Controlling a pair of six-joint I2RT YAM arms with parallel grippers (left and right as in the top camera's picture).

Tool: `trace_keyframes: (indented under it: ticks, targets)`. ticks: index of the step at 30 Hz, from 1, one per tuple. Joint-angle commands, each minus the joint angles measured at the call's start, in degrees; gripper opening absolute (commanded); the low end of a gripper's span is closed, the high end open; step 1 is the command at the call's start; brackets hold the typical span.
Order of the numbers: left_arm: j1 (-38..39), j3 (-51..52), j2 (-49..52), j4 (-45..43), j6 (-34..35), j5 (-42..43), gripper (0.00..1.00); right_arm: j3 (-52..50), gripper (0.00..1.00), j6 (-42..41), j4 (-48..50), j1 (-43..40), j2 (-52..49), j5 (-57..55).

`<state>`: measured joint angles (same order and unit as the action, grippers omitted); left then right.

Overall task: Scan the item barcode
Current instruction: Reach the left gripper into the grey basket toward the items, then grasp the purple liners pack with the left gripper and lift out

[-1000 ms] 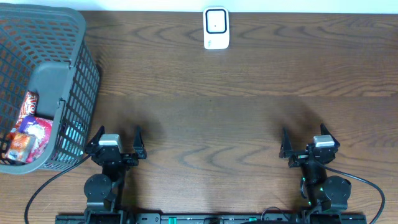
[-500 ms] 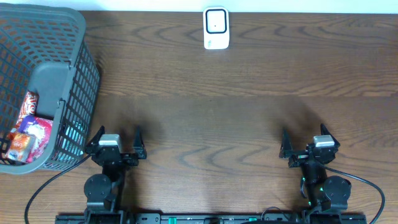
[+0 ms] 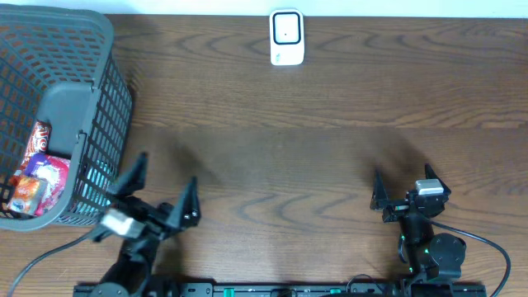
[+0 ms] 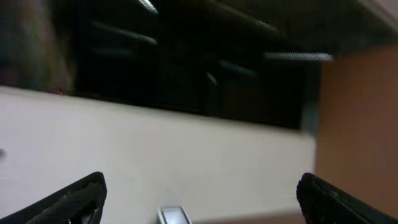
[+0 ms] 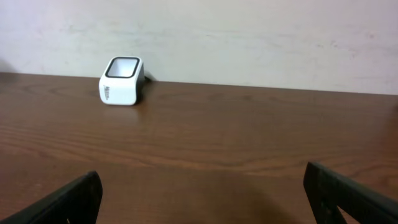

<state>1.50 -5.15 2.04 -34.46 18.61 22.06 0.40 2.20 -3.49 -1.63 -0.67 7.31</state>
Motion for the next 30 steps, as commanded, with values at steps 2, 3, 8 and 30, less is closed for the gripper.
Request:
trace_keyframes:
  ticks: [2,3,8,30]
  targets:
    - [-0.31,-15.37,9.84,-0.76,-6.19,-7.80,0.98,-0.09,0.99,0.66,-0.13,0.35,0.28,0.57]
    - [-0.31,-17.81,12.13,-0.76,-8.22,-7.80,0.98,-0.09,0.99,0.66,-0.13,0.35,0.28,0.57]
    - [-0.96,-41.66,32.65,3.37,-15.04,-20.90,0.98,-0.09,0.99,0.66,-0.15,0.35,0.28,0.57]
    - [-36.41,-102.68,99.14,107.10,2.60,-35.69,0.98,-0.09,0.99,0.66,-0.15,0.35,0.28,0.57]
